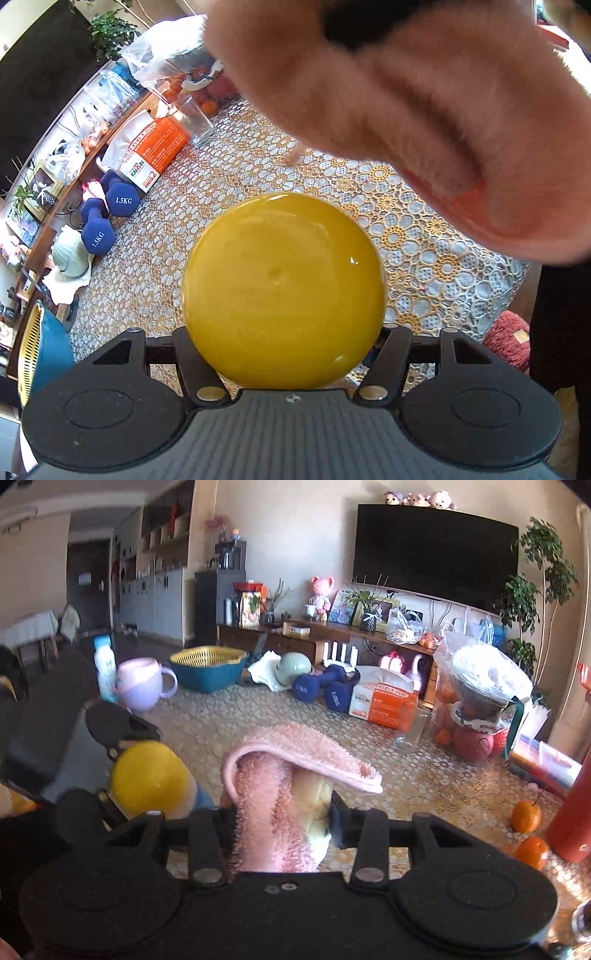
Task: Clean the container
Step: 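Tilt the bottle lid toward the right gripper while the right wipes the lid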
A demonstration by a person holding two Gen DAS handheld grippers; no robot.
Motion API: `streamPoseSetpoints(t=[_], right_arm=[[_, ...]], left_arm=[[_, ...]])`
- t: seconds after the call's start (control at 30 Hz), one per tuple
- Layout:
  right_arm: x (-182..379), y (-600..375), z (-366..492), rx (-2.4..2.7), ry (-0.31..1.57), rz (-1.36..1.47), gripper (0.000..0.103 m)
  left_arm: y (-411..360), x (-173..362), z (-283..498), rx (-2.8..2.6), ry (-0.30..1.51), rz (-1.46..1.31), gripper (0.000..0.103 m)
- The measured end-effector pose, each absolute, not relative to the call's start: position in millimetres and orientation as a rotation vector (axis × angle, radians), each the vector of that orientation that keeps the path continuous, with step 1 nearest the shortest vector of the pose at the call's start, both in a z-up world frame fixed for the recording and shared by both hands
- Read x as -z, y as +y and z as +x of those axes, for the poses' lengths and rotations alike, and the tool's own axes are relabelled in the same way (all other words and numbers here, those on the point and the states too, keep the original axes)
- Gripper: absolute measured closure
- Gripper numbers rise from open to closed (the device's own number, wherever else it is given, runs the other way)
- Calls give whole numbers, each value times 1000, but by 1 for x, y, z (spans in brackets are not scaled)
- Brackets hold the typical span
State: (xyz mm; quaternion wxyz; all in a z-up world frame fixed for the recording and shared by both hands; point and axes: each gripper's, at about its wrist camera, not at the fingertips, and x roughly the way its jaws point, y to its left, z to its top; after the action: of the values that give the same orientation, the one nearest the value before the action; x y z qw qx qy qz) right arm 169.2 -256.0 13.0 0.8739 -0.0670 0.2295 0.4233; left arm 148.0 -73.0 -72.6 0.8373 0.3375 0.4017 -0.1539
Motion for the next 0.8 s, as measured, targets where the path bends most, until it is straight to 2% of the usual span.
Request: streamPoseSetpoints(t=[0.13,0.57,0.8], right_arm=[[-34,-255,165,-993,437,-5,62],[-9,-223,161,-982,473,-215,60],[3,-241,187,-874,512,-168,60]], left_arm=[[-79,72,153,338,855,716,40],[-81,80,158,372,874,687,40],[-79,81,158,355,810,655,41]])
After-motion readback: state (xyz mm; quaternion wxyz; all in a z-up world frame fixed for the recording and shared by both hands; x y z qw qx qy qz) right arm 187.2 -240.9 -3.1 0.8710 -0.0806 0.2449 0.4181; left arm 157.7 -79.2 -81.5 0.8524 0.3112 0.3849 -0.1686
